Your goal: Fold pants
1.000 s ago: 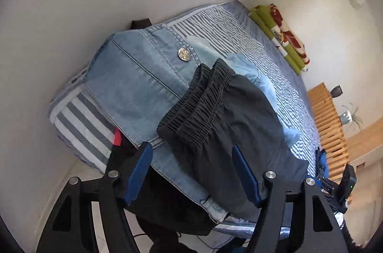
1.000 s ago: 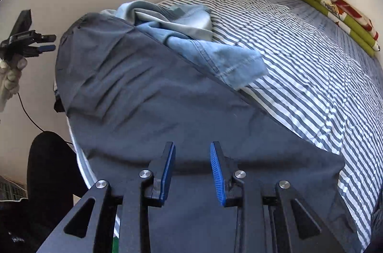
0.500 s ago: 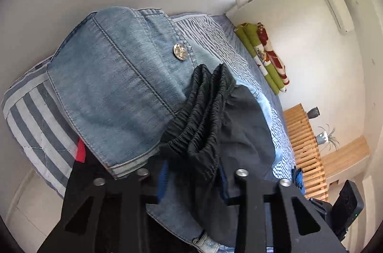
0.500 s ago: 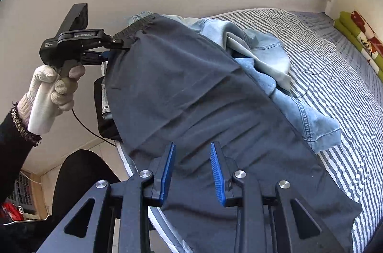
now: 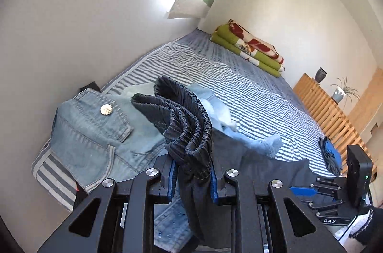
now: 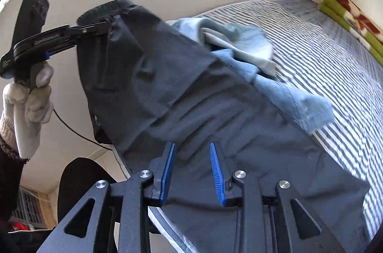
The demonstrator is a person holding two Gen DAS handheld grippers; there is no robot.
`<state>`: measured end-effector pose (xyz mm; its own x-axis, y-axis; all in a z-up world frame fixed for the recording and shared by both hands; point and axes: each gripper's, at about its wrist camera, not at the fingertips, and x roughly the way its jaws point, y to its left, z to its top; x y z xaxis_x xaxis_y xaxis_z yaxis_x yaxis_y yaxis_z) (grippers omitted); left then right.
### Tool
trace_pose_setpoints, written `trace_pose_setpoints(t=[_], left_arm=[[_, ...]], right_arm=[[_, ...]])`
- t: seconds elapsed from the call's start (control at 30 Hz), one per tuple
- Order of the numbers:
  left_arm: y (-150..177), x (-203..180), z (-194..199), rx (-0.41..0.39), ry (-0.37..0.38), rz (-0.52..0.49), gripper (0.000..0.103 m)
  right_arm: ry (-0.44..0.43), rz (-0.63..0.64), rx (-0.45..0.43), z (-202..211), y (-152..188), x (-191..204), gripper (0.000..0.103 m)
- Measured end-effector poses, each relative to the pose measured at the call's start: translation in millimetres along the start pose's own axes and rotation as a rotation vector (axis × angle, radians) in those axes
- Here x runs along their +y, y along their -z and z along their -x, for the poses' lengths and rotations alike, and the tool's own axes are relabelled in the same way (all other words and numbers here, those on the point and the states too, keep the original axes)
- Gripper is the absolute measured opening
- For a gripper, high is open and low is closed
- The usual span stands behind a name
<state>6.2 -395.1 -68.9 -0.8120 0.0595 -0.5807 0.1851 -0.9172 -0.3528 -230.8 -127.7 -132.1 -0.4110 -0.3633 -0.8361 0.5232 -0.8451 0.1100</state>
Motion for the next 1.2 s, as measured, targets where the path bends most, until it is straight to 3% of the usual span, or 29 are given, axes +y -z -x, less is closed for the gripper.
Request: trace_pose_setpoints(t=[0.27, 0.43, 0.57, 0.7, 0.8, 0.93, 1.0, 1.1, 1.2], left_arm=[[-5.5, -135.3, -2.7, 0.057, 0.126, -0.222, 0.022], [10.7, -244.5, -21.8, 0.131, 0.232, -0.365, 0.022], [52.4, -343.9, -57.1, 0.221, 0.335, -0.465, 0.022], [125.0, -434.0, -106.5, 0.336, 0.426, -0.544, 0.022], [190.6, -489.5, -141.3, 0.452, 0.453, -0.627, 0.022], [248.3, -527.1, -159.6, 0.543, 0.454, -0.732, 0.023], [259.1, -524.6, -161.3, 0.591, 0.46, -0.743, 0.033], [263.1, -523.6, -159.7, 0.666, 0.509, -0.735, 0.052], [246.9, -516.4, -132.7, 0.623, 0.54, -0.735, 0.059]], right_arm=[[0.052, -0.275, -0.079, 61.7, 65.5, -82.9, 0.027], [0.182, -0.442, -0.125, 110.4, 127.6, -147.3, 0.027], [0.267, -0.616, -0.144, 145.5, 184.2, -203.1, 0.027], [0.304, -0.728, -0.151, 168.1, 230.1, -242.3, 0.027], [0.292, -0.782, -0.149, 175.2, 252.6, -261.2, 0.028], [0.274, -0.804, -0.129, 176.8, 274.1, -273.4, 0.028], [0.255, -0.811, -0.125, 176.1, 280.6, -278.1, 0.028], [0.189, -0.847, -0.113, 168.4, 293.4, -289.3, 0.035], [0.137, -0.898, -0.105, 162.3, 305.7, -298.2, 0.039]])
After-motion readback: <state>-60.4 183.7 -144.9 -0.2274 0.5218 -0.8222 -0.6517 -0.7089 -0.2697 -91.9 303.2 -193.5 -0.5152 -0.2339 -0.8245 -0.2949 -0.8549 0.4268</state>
